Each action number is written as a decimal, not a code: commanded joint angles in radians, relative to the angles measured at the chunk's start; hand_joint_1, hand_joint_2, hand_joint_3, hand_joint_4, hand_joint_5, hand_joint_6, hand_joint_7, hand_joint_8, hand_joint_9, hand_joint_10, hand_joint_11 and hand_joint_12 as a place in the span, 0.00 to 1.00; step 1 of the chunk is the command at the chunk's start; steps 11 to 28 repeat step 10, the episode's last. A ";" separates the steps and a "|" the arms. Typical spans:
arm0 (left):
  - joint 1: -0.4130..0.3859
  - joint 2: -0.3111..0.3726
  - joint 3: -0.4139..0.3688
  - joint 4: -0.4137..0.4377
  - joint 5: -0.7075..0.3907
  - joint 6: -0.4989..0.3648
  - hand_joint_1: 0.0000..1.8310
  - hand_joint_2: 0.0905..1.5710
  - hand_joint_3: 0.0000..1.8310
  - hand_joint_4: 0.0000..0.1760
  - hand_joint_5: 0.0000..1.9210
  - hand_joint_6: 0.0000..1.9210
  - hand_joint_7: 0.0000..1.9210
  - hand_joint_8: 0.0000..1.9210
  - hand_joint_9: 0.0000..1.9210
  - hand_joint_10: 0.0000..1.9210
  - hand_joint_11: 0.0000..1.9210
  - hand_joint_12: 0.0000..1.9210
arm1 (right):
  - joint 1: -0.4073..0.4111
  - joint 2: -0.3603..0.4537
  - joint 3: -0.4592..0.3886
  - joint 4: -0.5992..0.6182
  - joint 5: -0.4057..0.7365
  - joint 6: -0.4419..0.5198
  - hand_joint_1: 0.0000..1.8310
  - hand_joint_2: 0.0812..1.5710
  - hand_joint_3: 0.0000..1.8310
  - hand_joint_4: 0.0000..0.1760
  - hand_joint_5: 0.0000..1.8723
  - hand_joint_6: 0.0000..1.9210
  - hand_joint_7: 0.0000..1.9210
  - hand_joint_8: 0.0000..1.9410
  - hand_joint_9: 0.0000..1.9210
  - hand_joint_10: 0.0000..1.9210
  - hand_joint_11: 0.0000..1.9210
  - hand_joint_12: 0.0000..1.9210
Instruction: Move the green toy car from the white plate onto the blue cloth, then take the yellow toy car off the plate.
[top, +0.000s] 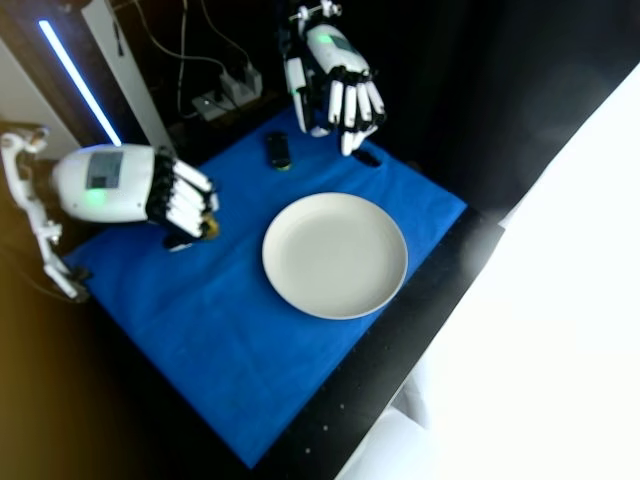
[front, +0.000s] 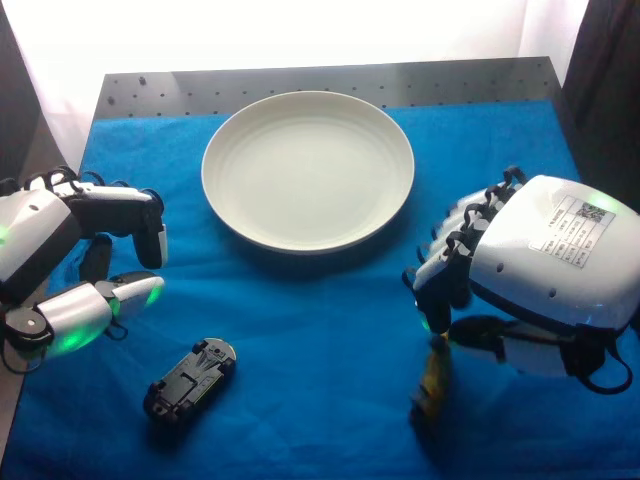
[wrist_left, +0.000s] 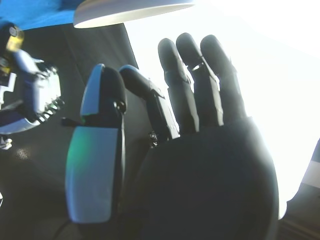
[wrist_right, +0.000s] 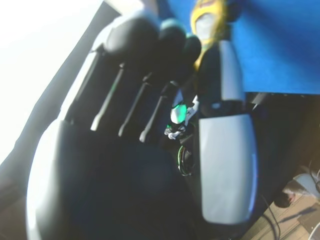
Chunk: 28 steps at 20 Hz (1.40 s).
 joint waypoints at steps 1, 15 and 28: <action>-0.006 -0.002 -0.002 0.025 -0.121 -0.006 0.48 0.78 0.00 1.00 0.37 0.72 0.39 0.01 0.18 0.51 0.06 0.87 | 0.003 0.000 -0.001 0.003 0.122 0.000 0.66 0.55 0.00 0.00 0.35 0.31 0.35 0.43 0.29 0.59 0.18 0.85; 0.009 0.006 -0.011 0.016 -0.155 -0.006 0.47 0.79 0.00 1.00 0.35 0.74 0.38 0.00 0.18 0.49 0.06 0.84 | -0.022 0.053 -0.005 0.089 0.265 0.000 0.54 0.59 0.01 0.00 0.16 0.48 0.15 0.60 0.12 0.71 0.03 0.94; 0.009 0.006 -0.011 0.016 -0.155 -0.006 0.47 0.79 0.00 1.00 0.35 0.74 0.38 0.00 0.18 0.49 0.06 0.84 | -0.022 0.053 -0.005 0.089 0.265 0.000 0.54 0.59 0.01 0.00 0.16 0.48 0.15 0.60 0.12 0.71 0.03 0.94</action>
